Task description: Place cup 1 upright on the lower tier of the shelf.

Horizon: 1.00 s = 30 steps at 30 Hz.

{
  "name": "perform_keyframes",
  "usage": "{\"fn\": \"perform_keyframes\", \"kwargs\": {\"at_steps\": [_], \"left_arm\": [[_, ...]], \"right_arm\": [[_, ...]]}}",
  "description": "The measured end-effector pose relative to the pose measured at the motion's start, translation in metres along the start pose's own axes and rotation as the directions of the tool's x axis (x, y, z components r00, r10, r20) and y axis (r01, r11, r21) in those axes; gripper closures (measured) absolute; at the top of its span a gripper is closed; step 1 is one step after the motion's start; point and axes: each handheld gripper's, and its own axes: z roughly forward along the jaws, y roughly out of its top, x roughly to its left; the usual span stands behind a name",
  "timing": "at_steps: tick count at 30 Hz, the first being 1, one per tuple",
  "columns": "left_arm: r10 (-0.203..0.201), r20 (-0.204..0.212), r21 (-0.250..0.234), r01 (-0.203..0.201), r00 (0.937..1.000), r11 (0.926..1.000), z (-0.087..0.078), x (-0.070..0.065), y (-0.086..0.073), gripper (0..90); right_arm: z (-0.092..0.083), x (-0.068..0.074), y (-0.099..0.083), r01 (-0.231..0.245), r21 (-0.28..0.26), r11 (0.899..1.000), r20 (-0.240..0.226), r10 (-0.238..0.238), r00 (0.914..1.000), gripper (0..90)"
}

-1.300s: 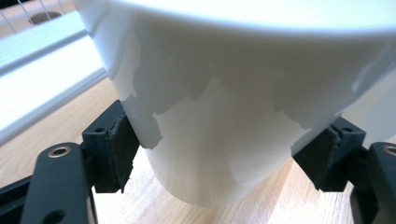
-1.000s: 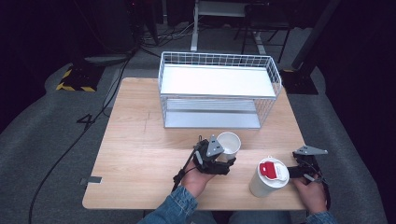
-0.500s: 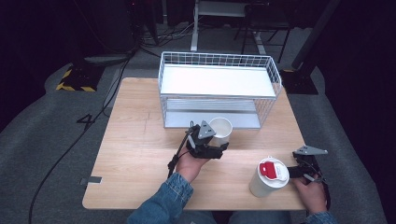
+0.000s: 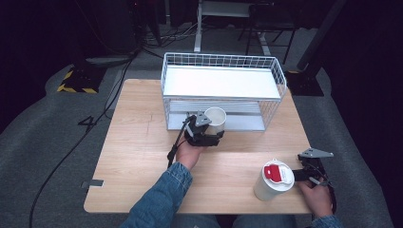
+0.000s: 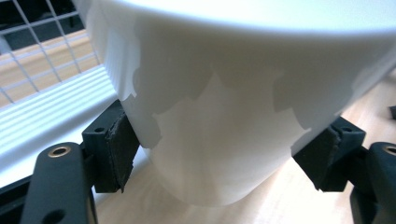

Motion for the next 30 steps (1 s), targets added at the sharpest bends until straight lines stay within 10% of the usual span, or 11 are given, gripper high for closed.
{"fn": "perform_keyframes", "kwargs": {"at_steps": [30], "left_arm": [[-0.022, -0.160, -0.002, 0.022, 0.9868, 0.9998, 0.050, 0.045, -0.004, 23.7]], "right_arm": [[0.000, 0.000, 0.000, 0.001, 0.000, 1.000, 0.000, -0.001, 1.0000, 0.5]]}}
